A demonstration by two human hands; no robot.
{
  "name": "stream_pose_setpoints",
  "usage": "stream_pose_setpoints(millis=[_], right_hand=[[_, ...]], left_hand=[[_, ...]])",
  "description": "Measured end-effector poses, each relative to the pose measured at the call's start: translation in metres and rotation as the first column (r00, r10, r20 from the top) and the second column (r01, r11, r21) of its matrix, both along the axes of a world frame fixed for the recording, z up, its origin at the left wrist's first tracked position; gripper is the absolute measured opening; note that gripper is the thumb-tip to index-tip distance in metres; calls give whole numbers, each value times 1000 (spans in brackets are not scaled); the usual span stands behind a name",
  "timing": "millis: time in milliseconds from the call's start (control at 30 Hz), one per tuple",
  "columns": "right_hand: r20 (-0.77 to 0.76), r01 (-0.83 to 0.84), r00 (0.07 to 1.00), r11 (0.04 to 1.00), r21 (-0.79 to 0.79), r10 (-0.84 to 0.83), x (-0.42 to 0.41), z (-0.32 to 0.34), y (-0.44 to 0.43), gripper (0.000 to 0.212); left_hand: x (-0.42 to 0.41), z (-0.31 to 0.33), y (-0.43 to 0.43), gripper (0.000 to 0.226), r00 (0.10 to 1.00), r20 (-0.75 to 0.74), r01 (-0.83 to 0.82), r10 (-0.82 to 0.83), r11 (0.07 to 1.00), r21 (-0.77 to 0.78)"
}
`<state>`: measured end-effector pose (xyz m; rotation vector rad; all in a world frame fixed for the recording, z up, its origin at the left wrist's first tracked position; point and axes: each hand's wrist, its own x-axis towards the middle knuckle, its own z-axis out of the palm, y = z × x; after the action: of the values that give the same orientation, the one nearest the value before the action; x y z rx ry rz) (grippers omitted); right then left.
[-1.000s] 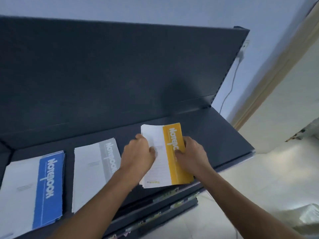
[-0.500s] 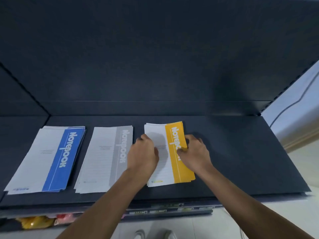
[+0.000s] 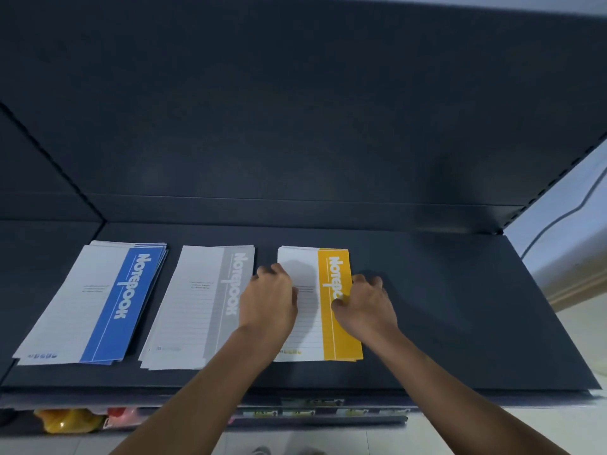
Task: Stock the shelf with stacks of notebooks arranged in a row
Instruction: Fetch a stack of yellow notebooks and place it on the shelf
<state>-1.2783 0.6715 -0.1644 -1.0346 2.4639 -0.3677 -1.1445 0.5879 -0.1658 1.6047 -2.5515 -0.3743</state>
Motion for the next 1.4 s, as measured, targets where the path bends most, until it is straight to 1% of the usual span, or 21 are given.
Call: stream_pose_setpoints(millis=[100, 233, 300, 400, 500, 567, 633, 700, 800, 900, 967, 1167, 1267, 1400], right_hand=[[-44, -2, 999, 1000, -13, 1, 1, 4, 0, 37], [-118, -52, 992, 994, -98, 40, 2, 17, -11, 44], [-139, -110, 986, 982, -150, 90, 9, 25, -20, 46], [-134, -218, 972, 954, -206, 193, 27, 35, -36, 42], [-123, -330, 943, 913, -240, 308, 54, 43, -52, 38], [-124, -394, 919, 885, -247, 375, 76, 48, -64, 36], [-137, -456, 890, 856, -242, 435, 103, 53, -77, 34], [-139, -515, 857, 821, -246, 496, 136, 58, -92, 34], [-123, -596, 801, 759, -262, 586, 193, 66, -116, 30], [-105, -656, 745, 697, -290, 658, 258, 72, -140, 28], [-105, -690, 710, 660, -295, 696, 304, 76, -153, 28], [-83, -769, 605, 554, -318, 792, 422, 84, -178, 27], [-91, -811, 547, 500, -304, 832, 462, 85, -188, 24], [-116, -844, 497, 448, -296, 860, 507, 88, -211, 23]], left_hand=[[3, 6, -4, 35, 1000, -13, 2, -2, 1000, -23], [16, 22, -13, 30, 996, -82, 18, -19, 1000, -22], [28, 31, -20, 29, 994, -109, 16, -19, 1000, -25], [54, 41, -31, 31, 989, -150, -13, 8, 999, -34], [88, 53, -39, 33, 983, -176, -67, 59, 997, -41], [118, 60, -44, 30, 974, -199, -118, 105, 992, -54], [152, 66, -47, 24, 962, -217, -186, 168, 981, -64], [190, 73, -50, 23, 942, -242, -257, 234, 964, -66], [252, 85, -52, 24, 920, -226, -343, 321, 937, -63], [321, 92, -56, 17, 896, -216, -413, 387, 907, -85], [368, 94, -57, 19, 879, -214, -452, 425, 887, -96], [482, 94, -59, 21, 844, -204, -523, 496, 846, -103], [525, 91, -60, 23, 820, -210, -559, 533, 824, -94], [571, 89, -71, 21, 793, -232, -595, 563, 797, -104]])
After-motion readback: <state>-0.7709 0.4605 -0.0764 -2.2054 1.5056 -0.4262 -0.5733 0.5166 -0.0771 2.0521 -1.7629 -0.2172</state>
